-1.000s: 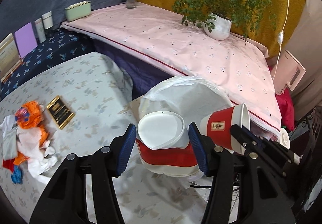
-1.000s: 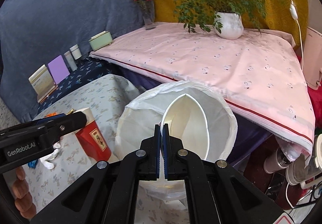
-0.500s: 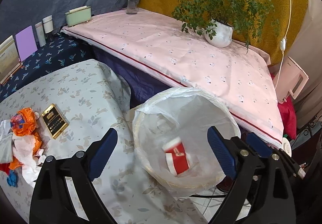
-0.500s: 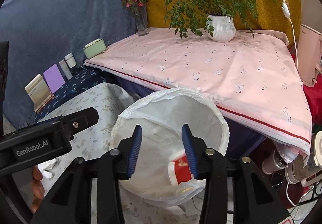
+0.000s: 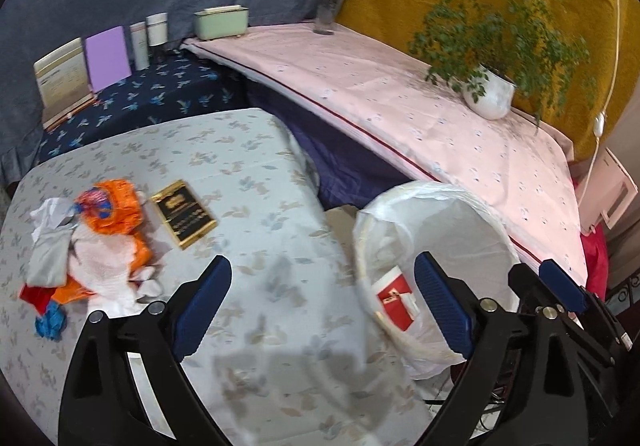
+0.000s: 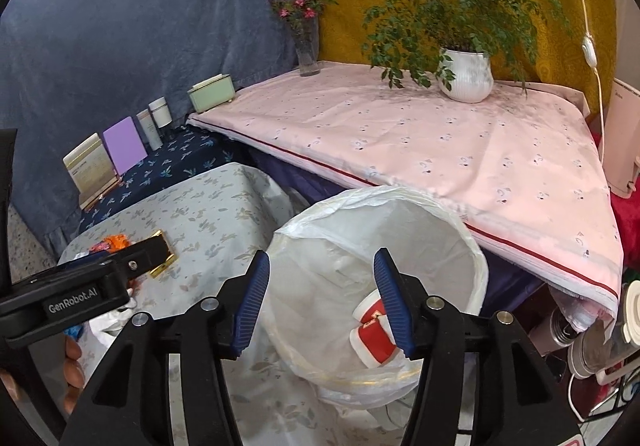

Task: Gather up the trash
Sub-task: 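Move both open grippers back over the pile on the table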

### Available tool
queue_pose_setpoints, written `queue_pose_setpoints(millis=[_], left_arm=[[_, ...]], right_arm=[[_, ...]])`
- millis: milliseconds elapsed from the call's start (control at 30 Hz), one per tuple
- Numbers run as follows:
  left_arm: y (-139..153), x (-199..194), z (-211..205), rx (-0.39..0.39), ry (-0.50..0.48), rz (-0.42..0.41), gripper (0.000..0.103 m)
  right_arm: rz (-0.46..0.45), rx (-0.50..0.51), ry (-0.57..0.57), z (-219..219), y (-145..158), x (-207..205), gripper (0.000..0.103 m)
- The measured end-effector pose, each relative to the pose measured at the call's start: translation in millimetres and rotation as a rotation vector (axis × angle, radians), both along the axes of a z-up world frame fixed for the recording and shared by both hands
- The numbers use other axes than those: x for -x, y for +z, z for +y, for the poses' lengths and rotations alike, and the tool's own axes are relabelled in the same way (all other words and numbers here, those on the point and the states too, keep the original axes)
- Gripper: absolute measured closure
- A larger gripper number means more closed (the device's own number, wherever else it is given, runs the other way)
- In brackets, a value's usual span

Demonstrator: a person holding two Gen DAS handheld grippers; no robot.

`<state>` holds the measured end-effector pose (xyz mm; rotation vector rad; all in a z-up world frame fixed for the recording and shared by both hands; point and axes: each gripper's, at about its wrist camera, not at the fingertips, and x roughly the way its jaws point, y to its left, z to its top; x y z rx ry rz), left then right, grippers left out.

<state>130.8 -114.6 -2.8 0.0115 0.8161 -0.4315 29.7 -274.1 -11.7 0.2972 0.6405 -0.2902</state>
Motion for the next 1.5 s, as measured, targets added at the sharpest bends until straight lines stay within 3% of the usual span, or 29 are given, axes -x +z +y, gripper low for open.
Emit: queue_pose_setpoints(millis=[533, 900, 1167, 1333, 1500], left_arm=[[-4.5, -0.8, 123.3, -0.025, 0.221, -0.013, 0.015], [-39.6, 2.3, 215.9, -0.104, 0.363, 0.035, 0.014], [-74.2, 2.6, 261.6, -0.179, 0.396, 0.092, 0.015], [-91.2, -3.6, 276.1, -0.167, 0.403, 0.134, 0.017], [-106.2, -13.7, 288.3, -0.136, 0.407, 0.184, 0.026]], right_arm=[[0.007, 0.017, 0.165, 87.0, 8.9, -23.0, 0.048], [0.039, 0.017, 0.303, 162.4, 0.6, -45.0, 0.045], [0.096, 0.005, 0.399, 216.3, -21.4, -63.5, 0.045], [0.132, 0.007, 0.448, 243.6, -36.5, -74.0, 0.045], [0.168, 0.008, 0.476, 263.1, -50.6, -87.1, 0.045]])
